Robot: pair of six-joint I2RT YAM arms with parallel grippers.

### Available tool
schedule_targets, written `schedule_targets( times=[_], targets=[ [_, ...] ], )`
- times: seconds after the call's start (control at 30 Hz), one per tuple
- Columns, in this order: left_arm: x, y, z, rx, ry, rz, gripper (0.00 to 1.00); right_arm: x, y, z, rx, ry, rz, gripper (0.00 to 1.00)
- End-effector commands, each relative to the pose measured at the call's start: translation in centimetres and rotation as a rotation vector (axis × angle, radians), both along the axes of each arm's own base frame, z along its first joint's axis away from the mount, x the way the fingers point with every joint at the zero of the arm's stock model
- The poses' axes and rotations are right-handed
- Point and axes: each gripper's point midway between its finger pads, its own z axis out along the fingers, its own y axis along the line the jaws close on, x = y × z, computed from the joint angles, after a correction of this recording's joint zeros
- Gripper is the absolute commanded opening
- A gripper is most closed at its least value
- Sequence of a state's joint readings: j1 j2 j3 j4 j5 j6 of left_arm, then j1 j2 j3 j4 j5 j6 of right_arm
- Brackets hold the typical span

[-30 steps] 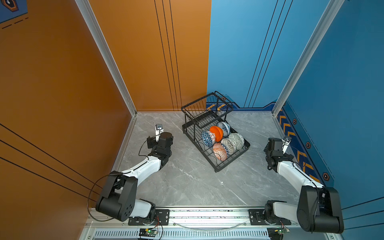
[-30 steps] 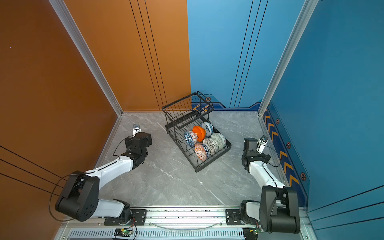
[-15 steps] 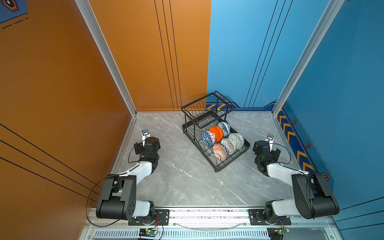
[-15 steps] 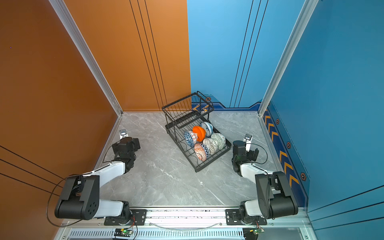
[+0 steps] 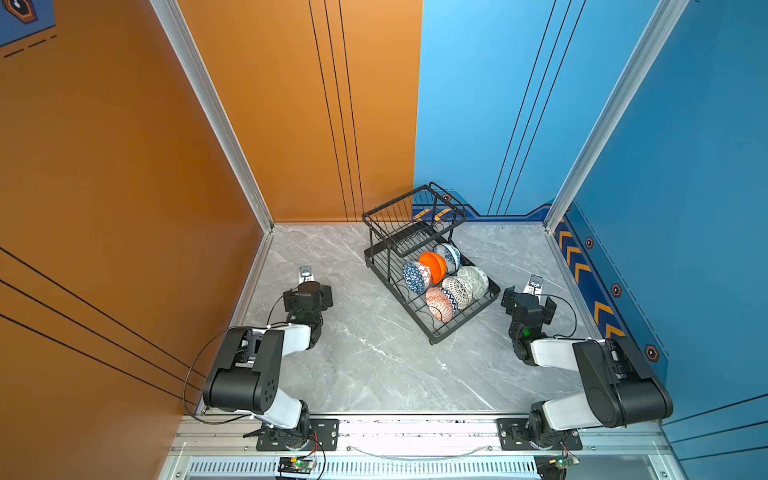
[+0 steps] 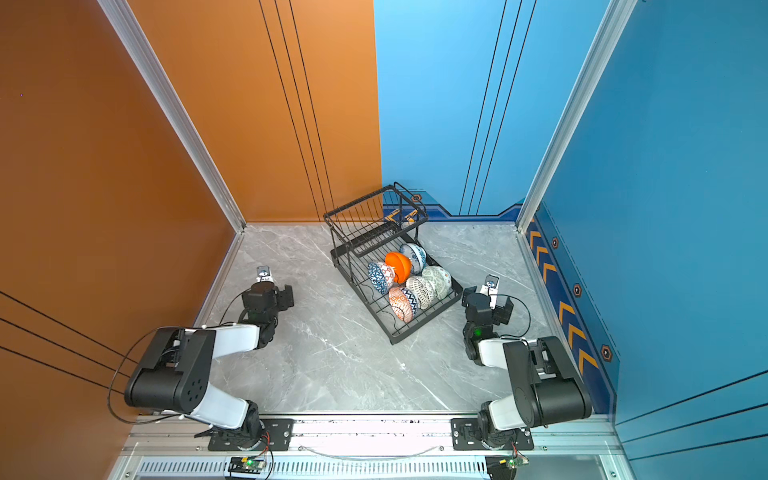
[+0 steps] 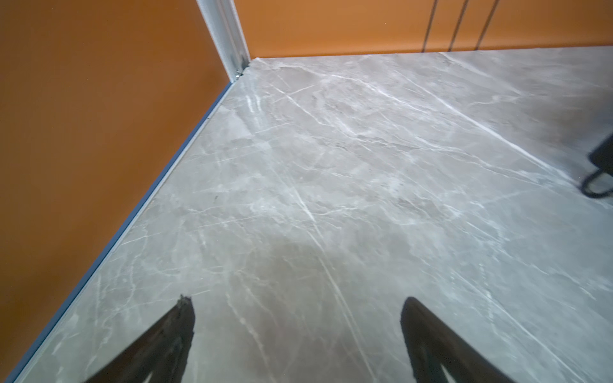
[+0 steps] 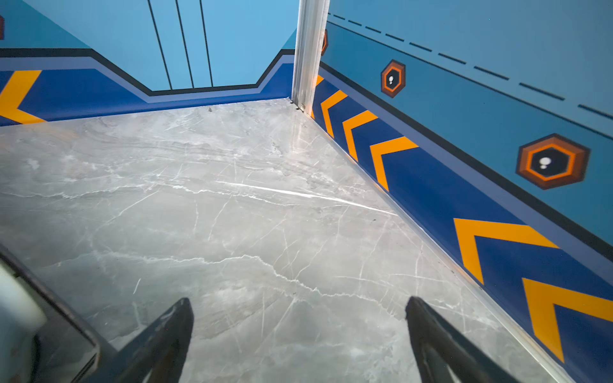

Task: Load the bowls into the dish rack

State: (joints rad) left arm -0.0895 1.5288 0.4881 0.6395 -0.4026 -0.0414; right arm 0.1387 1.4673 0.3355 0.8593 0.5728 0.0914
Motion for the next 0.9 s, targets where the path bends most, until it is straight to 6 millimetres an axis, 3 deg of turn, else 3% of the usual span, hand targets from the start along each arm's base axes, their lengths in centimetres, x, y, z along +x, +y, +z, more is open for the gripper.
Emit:
schedule_targets(
  times=[0.0,0.13,0.2,0.27,0.87],
  targets=[
    [0.6,-0.8,1.1,0.015,-0.049,-0.053,0.98,1.1,1.6,1.0,-0.008,-0.048,0.1,1.0],
    [-0.9,-1.0,1.2,-0.004,-0.218,-0.105,0.98,1.9,1.7,-0.3,0.024,-0.065,0.147,1.0],
    [-1.2,-1.1,0.8,-0.014,-0.176,-0.105,0.98,1.7,1.4,-1.0,0.057,0.018,0.139,1.0],
    [-0.5,-1.0,0.8,-0.006,-0.168,-0.095,0.98,1.9,0.9,-0.6,0.064,-0.056,0.135,1.0],
    [-0.3,-0.8,0.6,-0.02,-0.143,-0.093,0.98,2.0,1.1,-0.7,0.059,-0.025,0.133,1.0]
  ],
)
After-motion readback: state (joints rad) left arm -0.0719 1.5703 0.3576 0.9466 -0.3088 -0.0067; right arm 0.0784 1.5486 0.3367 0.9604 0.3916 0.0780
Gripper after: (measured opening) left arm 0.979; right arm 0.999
